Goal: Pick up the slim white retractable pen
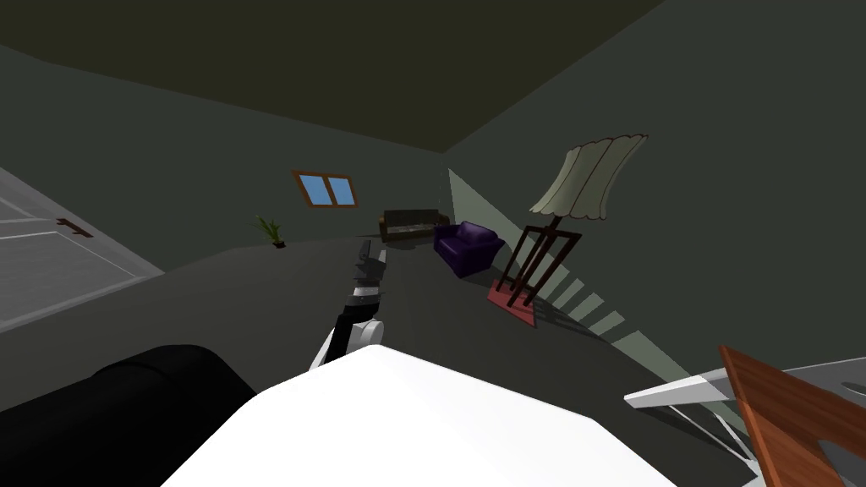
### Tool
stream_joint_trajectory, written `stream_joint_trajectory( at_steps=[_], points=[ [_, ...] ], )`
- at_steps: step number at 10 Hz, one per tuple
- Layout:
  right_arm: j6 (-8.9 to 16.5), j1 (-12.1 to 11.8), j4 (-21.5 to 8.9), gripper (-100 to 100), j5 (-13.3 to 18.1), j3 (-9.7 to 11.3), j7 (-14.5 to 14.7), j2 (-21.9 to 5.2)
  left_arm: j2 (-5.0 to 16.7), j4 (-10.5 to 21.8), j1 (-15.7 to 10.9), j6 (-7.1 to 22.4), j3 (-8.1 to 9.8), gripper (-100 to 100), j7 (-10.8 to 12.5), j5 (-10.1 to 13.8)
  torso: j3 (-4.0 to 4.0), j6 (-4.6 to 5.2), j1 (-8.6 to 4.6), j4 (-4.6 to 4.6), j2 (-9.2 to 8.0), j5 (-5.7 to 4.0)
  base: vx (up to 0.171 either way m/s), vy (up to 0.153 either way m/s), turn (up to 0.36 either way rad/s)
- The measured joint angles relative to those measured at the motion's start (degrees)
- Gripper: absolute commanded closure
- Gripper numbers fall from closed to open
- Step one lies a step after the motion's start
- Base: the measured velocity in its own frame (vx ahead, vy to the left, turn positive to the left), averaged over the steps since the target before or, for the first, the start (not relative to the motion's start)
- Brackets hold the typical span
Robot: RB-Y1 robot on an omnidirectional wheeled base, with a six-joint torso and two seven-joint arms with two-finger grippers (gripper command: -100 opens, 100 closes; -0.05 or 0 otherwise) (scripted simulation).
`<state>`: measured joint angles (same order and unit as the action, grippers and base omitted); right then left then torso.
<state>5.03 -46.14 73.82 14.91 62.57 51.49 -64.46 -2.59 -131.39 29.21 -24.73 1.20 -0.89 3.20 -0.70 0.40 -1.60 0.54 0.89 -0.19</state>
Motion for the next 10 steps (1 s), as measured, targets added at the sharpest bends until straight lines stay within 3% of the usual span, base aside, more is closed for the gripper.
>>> stream_joint_trajectory(
  at_steps=[4, 5, 6, 9, 10],
  points=[
    [-0.01, -0.06, 0.01, 100, -0.04, 0.02, -0.05, 0.02, 0.01, 0.0, 0.01, 0.0, 0.01, 0, 0.0, 0.0, -0.2, -0.05, -0.24, 0.07, 0.35, -0.07, -0.002, 0.001, -0.002],
    [-0.02, -0.06, 0.01, 0, -0.04, 0.02, -0.06, 0.03, 0.01, 0.0, 0.01, 0.0, 0.01, 0, 0.0, 0.0, -0.21, -0.06, -0.25, 0.07, 0.36, -0.08, 0.0, 0.0, 0.0],
    [-0.02, -0.06, 0.01, 100, -0.05, 0.02, -0.07, 0.03, 0.01, 0.0, 0.01, 0.0, 0.01, 0, 0.0, 0.0, -0.21, -0.06, -0.25, 0.07, 0.36, -0.08, 0.099, -0.055, -0.056],
    [-0.04, -2.28, 2.56, 100, -0.04, 0.76, 0.54, -1.77, 0.02, -0.01, 0.03, -0.01, 0.02, 0, 0.0, 0.0, -0.55, -0.09, -0.71, 0.21, 0.94, -0.13, 0.12, -0.092, -0.028],
    [-0.11, -2.45, 2.58, 0, 0.01, 0.74, 0.65, -1.84, 0.01, 0.0, 0.02, -0.01, 0.02, 0, 0.0, 0.0, -0.43, -0.11, -0.55, 0.15, 0.73, -0.15, 0.012, -0.011, 0.011]
  ],
)
